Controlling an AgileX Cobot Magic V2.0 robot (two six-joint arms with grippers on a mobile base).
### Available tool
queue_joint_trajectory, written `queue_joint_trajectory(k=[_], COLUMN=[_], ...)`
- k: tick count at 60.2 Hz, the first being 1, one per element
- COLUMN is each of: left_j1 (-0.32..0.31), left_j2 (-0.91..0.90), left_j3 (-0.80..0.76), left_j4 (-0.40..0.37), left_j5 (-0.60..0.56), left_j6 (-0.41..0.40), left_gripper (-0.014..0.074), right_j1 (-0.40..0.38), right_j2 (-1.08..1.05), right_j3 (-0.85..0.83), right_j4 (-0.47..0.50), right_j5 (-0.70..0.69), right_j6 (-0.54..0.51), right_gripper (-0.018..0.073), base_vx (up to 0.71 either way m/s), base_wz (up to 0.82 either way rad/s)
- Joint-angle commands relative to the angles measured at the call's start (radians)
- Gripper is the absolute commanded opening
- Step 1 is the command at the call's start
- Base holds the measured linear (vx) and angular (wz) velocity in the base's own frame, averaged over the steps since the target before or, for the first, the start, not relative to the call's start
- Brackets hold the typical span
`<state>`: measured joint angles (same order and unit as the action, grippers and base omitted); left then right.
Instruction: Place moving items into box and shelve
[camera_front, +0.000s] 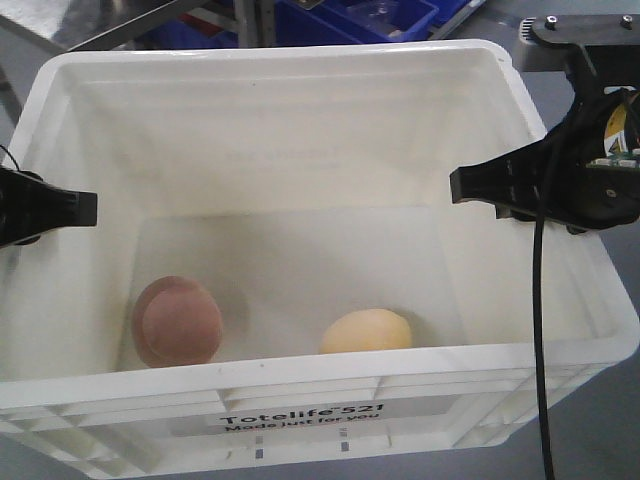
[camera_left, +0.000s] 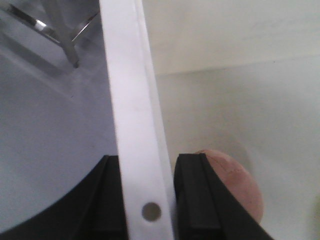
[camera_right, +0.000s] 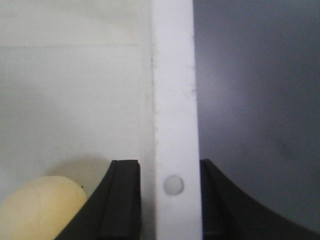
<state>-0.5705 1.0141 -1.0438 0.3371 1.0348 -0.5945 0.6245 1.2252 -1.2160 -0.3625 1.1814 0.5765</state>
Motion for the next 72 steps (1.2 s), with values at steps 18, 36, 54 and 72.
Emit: queue_joint_trajectory(k=[18, 36, 54, 72], left_j1=[-0.004, -0.004, -0.004, -0.004], left_j2=[-0.027, -0.027, -0.027, -0.027], left_j3=[-0.035, -0.035, -0.035, -0.035], left_j4=[0.053, 0.053, 0.053, 0.053], left_j5=[-0.103, -0.103, -0.103, -0.103], left_j6=[0.013, 0.013, 0.013, 0.013], left_gripper=[0.0094, 0.0094, 0.0094, 0.0094], right_j1=[-0.004, -0.004, -0.004, -0.004], right_j2=[-0.034, -0.034, -0.034, -0.034], right_j3=[-0.036, -0.036, -0.036, -0.036], right_j4=[-0.094, -0.094, -0.094, -0.094], right_j5=[-0.062, -0.062, -0.062, -0.062], right_j6=[0.008, 0.008, 0.008, 0.008], right_gripper=[0.0095, 0.0095, 0.0095, 0.0095], base_vx=[0.20, 0.20, 0.20, 0.21], base_wz=[-0.50, -0.52, -0.56, -0.45])
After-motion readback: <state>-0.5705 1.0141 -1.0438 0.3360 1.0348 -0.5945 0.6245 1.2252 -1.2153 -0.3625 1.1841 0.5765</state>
